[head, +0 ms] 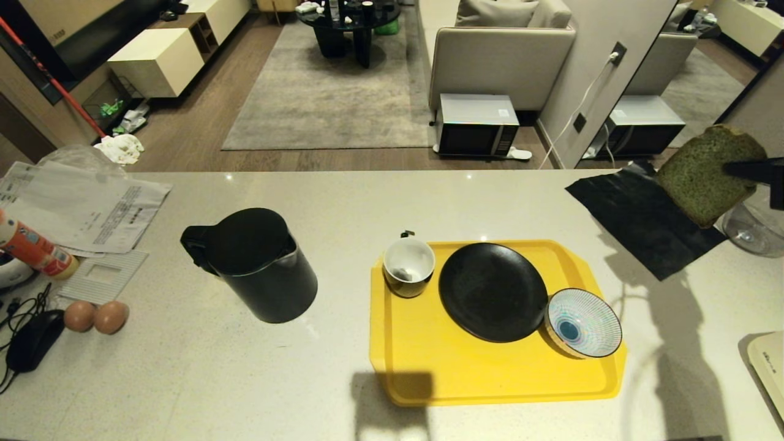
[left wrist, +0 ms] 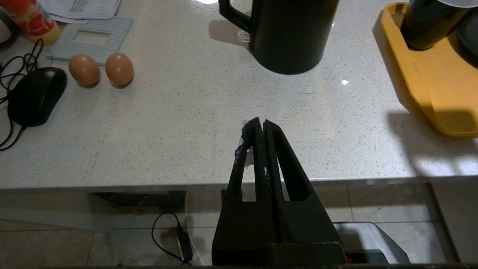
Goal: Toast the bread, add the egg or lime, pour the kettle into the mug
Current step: Put the baked bread on a plate
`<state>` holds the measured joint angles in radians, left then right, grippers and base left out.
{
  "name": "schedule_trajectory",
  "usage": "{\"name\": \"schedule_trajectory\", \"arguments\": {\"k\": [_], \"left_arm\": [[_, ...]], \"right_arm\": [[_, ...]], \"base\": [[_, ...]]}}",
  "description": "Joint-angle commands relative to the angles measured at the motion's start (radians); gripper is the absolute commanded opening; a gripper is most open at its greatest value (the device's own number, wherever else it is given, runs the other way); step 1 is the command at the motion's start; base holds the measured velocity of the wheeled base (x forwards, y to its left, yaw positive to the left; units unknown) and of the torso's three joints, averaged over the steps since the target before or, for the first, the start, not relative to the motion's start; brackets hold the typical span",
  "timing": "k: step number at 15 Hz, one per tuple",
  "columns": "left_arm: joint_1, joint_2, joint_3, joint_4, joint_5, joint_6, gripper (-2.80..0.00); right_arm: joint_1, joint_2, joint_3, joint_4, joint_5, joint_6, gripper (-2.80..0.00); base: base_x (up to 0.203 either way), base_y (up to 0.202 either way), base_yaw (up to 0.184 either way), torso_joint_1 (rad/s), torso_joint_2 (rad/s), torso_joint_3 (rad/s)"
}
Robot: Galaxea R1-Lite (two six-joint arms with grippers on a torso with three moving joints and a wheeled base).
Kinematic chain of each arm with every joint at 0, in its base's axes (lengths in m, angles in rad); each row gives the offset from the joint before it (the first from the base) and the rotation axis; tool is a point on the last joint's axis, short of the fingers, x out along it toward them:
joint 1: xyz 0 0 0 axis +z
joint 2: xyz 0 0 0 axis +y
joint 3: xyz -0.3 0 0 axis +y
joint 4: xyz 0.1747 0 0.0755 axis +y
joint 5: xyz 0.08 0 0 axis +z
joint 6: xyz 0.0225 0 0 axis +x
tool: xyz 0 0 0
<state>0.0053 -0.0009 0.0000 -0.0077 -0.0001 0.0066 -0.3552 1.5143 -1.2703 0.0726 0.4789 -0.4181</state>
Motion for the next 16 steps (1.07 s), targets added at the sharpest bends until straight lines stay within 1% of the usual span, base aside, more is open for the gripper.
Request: {"name": "schedule_trajectory", "arguments": {"k": [1, 2, 4, 5, 6, 8, 10, 11, 14, 16], "left_arm": [[0.001, -0.001, 0.000, 0.000, 0.000, -0.001, -2.80], [0.001, -0.001, 0.000, 0.000, 0.000, 0.001, -2.80], [0.001, -0.001, 0.000, 0.000, 0.000, 0.001, -2.80], [0.001, -0.001, 0.000, 0.000, 0.000, -0.001, -2.80], [0.001, -0.001, 0.000, 0.000, 0.000, 0.000, -2.80], [0.001, -0.001, 0.000, 0.000, 0.000, -0.001, -2.80], [0.001, -0.001, 0.000, 0.000, 0.000, 0.000, -2.80], [0.001, -0.001, 0.000, 0.000, 0.000, 0.001, -2.80], [0.001, -0.001, 0.000, 0.000, 0.000, 0.000, -2.80], [0.001, -0.001, 0.000, 0.000, 0.000, -0.001, -2.80]], "right_arm": [[0.056, 0.002, 0.100, 0.002, 0.009, -0.120, -2.80], [0.077, -0.001, 0.146, 0.001, 0.012, -0.173, -2.80], [0.117, -0.004, 0.223, -0.004, 0.016, -0.250, -2.80], [0.133, -0.004, 0.249, -0.029, 0.016, -0.279, -2.80], [0.148, 0.000, 0.279, -0.072, 0.015, -0.292, -2.80], [0.193, 0.010, 0.370, -0.228, 0.015, -0.301, -2.80], [0.252, 0.027, 0.429, -0.374, 0.014, -0.297, -2.80], [0.280, 0.030, 0.434, -0.398, 0.014, -0.295, -2.80], [0.361, 0.025, 0.453, -0.409, 0.014, -0.296, -2.80], [0.396, 0.038, 0.485, -0.450, 0.010, -0.301, -2.80]], "base": [[0.000, 0.000, 0.000, 0.000, 0.00, 0.000], [0.000, 0.000, 0.000, 0.000, 0.00, 0.000], [0.000, 0.000, 0.000, 0.000, 0.00, 0.000], [0.000, 0.000, 0.000, 0.000, 0.00, 0.000], [0.000, 0.000, 0.000, 0.000, 0.00, 0.000], [0.000, 0.000, 0.000, 0.000, 0.00, 0.000], [0.000, 0.000, 0.000, 0.000, 0.00, 0.000], [0.000, 0.000, 0.000, 0.000, 0.00, 0.000], [0.000, 0.000, 0.000, 0.000, 0.00, 0.000], [0.000, 0.000, 0.000, 0.000, 0.00, 0.000]]}}
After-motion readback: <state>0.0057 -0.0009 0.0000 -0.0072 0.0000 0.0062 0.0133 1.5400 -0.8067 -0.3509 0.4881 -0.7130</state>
